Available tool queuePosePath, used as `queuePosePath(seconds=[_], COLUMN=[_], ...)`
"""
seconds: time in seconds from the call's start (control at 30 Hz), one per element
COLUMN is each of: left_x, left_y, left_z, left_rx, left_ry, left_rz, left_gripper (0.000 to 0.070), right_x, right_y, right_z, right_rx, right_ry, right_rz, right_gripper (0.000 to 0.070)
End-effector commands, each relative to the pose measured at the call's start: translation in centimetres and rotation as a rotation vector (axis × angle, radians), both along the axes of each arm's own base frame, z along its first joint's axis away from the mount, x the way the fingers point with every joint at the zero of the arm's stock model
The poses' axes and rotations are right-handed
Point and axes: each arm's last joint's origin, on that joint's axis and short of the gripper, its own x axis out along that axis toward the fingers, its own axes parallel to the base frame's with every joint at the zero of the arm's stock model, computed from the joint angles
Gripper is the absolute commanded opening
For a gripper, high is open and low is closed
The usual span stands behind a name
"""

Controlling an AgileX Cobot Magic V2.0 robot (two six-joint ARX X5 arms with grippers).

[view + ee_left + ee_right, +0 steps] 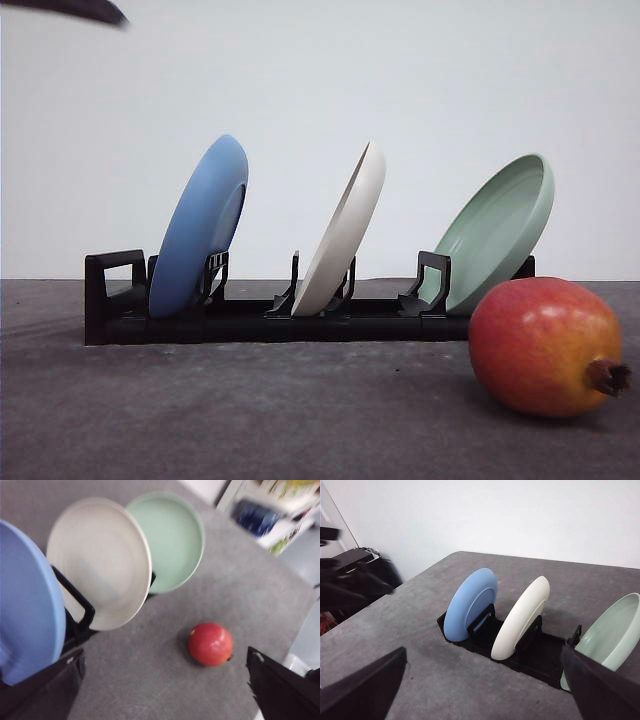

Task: Place pomegranate in white plate

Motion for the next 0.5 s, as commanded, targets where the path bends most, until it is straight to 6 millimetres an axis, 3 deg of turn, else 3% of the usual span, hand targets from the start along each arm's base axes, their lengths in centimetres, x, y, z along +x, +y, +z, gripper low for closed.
queuePosePath(seconds=[0.0,0.3,0.47], left_x=[1.7,9.2,11.8], left_y=[-1.6,-11.0,-15.3], left_z=[0.4,-0.2,-1.8], left_rx=[0.007,0.214,0.291], left_ry=[0.04,0.119,0.122], left_rz=[0.007,-0.019,-0.037], left_gripper=[0.0625,0.0625,0.0625], right_x=[-0.1,-0.1,-0.1], right_y=[0.0,0.0,0.0], right_z=[0.6,0.6,0.6], right_rx=[0.013,0.013,0.013], right_ry=[-0.01,-0.01,-0.01], right_rz=[-0.004,-0.004,-0.004], right_gripper=[0.0631,0.0631,0.0631])
